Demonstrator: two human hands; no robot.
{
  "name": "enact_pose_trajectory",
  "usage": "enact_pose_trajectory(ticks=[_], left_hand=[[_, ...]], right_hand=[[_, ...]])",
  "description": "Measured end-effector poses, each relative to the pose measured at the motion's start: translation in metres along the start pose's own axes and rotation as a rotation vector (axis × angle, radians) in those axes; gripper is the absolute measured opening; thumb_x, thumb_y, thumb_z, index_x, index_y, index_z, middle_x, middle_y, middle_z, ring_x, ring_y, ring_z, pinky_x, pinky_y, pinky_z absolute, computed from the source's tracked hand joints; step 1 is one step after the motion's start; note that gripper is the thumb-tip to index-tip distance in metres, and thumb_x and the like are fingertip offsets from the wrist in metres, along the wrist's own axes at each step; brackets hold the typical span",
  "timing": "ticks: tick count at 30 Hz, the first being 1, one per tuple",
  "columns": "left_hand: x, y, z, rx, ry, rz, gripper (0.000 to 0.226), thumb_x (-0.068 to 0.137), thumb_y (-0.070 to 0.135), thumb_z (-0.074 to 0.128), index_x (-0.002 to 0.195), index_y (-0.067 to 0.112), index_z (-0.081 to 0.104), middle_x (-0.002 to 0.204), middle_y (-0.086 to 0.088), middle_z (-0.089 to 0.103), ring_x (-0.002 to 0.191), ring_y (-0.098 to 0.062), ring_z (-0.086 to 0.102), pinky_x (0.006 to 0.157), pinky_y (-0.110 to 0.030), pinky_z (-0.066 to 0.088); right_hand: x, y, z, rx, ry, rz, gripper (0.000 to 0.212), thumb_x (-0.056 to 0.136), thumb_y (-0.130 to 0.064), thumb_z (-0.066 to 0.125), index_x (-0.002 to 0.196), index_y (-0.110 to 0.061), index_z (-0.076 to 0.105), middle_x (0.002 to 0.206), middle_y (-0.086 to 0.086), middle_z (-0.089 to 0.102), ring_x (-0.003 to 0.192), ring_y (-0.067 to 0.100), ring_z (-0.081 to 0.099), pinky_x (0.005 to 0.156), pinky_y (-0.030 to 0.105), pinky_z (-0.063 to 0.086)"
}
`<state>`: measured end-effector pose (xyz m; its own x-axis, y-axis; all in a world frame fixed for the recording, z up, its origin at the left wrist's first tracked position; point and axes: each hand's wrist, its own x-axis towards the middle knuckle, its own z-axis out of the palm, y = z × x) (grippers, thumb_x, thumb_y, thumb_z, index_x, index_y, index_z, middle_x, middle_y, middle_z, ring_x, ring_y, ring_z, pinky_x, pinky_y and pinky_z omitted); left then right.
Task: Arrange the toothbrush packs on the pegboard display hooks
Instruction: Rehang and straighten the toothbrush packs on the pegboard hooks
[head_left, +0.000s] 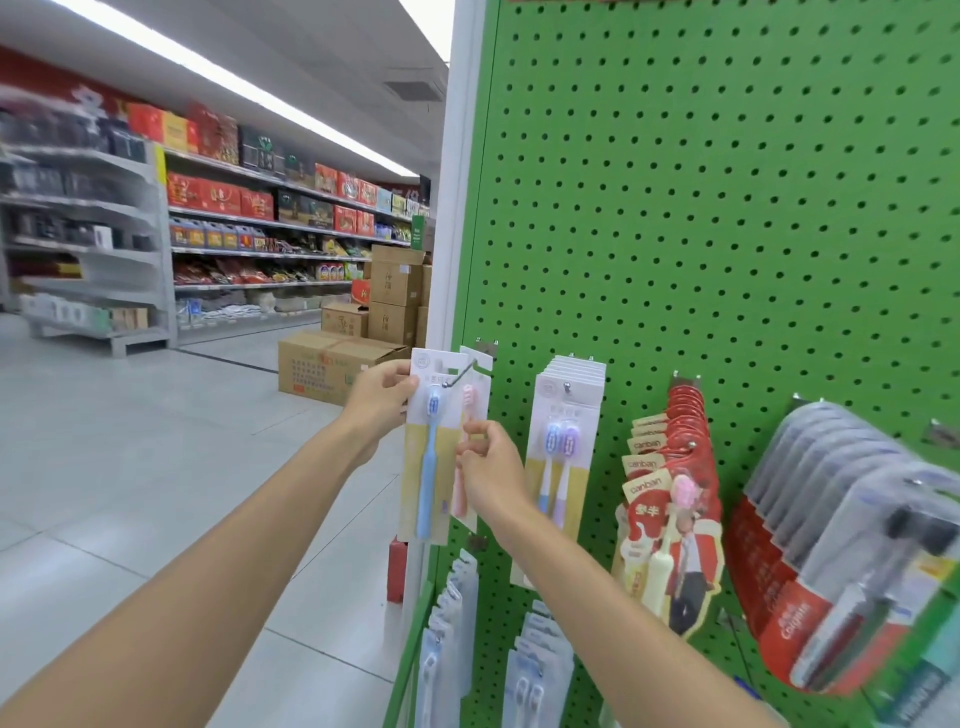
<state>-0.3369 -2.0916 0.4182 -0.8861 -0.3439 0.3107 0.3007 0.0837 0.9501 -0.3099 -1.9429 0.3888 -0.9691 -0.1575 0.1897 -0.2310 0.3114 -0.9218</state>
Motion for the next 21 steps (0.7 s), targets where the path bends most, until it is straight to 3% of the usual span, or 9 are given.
enact_pose_trajectory(ticks=[3,5,8,12,14,16,18,21], left_hand=[[0.001,-0.003,0.001,-0.043,-0.078,-0.037,0.019,0.102,0.005,0.046,0.112,0.008,0.062,0.107,-0.012,0.064,0.087,-0.019,0.064,0.073,-0.023,0.056],[0.003,-0.003,0.002,-0.025,-0.124,-0.027,0.018,0.102,0.007,0.046,0.109,0.009,0.062,0.105,-0.01,0.065,0.083,-0.015,0.065,0.073,-0.023,0.056],[0.004,0.0,0.007,0.03,-0.167,-0.006,0.018,0.102,0.007,0.048,0.102,0.013,0.064,0.099,-0.007,0.067,0.08,-0.013,0.065,0.072,-0.023,0.058],[0.006,0.0,0.005,0.083,-0.2,-0.001,0.019,0.1,0.007,0.05,0.109,0.008,0.067,0.096,-0.006,0.07,0.079,-0.013,0.064,0.068,-0.023,0.059],[0.011,0.0,0.002,0.06,-0.157,-0.011,0.021,0.1,0.009,0.051,0.113,0.008,0.067,0.101,-0.009,0.07,0.083,-0.015,0.067,0.068,-0.024,0.06],[0.023,0.001,0.0,0.018,-0.052,-0.001,0.022,0.099,0.007,0.053,0.118,0.007,0.064,0.109,-0.014,0.068,0.091,-0.022,0.067,0.078,-0.03,0.06],[0.038,0.005,0.001,-0.009,0.045,0.014,0.025,0.098,0.007,0.056,0.122,0.006,0.061,0.111,-0.015,0.066,0.095,-0.022,0.065,0.081,-0.03,0.058],[0.053,0.013,0.008,0.026,0.029,0.025,0.031,0.098,0.01,0.058,0.128,0.009,0.06,0.115,-0.012,0.066,0.098,-0.019,0.064,0.08,-0.025,0.057]], right_hand=[[0.005,0.003,0.001,-0.021,0.006,-0.002,0.036,0.1,-0.006,0.038,0.131,-0.022,0.048,0.119,-0.001,0.059,0.109,0.016,0.058,0.088,0.032,0.05],[0.005,0.002,0.0,-0.033,0.001,-0.009,0.036,0.101,-0.006,0.038,0.131,-0.023,0.047,0.118,-0.002,0.058,0.109,0.015,0.056,0.089,0.031,0.048],[0.005,0.0,-0.003,-0.043,-0.001,-0.047,0.034,0.101,-0.007,0.038,0.13,-0.023,0.048,0.113,-0.005,0.058,0.102,0.013,0.056,0.077,0.025,0.045],[0.006,-0.003,-0.004,-0.05,0.01,-0.064,0.033,0.1,-0.007,0.037,0.126,-0.026,0.044,0.097,-0.007,0.055,0.08,0.009,0.053,0.056,0.022,0.037],[0.005,-0.004,-0.003,-0.071,0.012,-0.068,0.032,0.101,-0.009,0.035,0.127,-0.027,0.04,0.1,-0.004,0.055,0.078,0.008,0.052,0.053,0.022,0.035],[0.007,-0.004,-0.002,-0.076,0.023,-0.075,0.03,0.101,-0.01,0.034,0.127,-0.026,0.037,0.101,-0.001,0.055,0.078,0.009,0.052,0.053,0.022,0.033],[0.009,-0.006,-0.002,-0.045,0.045,-0.072,0.03,0.099,-0.005,0.034,0.125,-0.021,0.036,0.092,0.0,0.051,0.072,0.01,0.048,0.053,0.022,0.033],[0.014,-0.007,-0.002,0.017,0.097,-0.069,0.032,0.095,-0.001,0.034,0.123,-0.015,0.033,0.081,0.001,0.044,0.064,0.011,0.043,0.052,0.025,0.035]])
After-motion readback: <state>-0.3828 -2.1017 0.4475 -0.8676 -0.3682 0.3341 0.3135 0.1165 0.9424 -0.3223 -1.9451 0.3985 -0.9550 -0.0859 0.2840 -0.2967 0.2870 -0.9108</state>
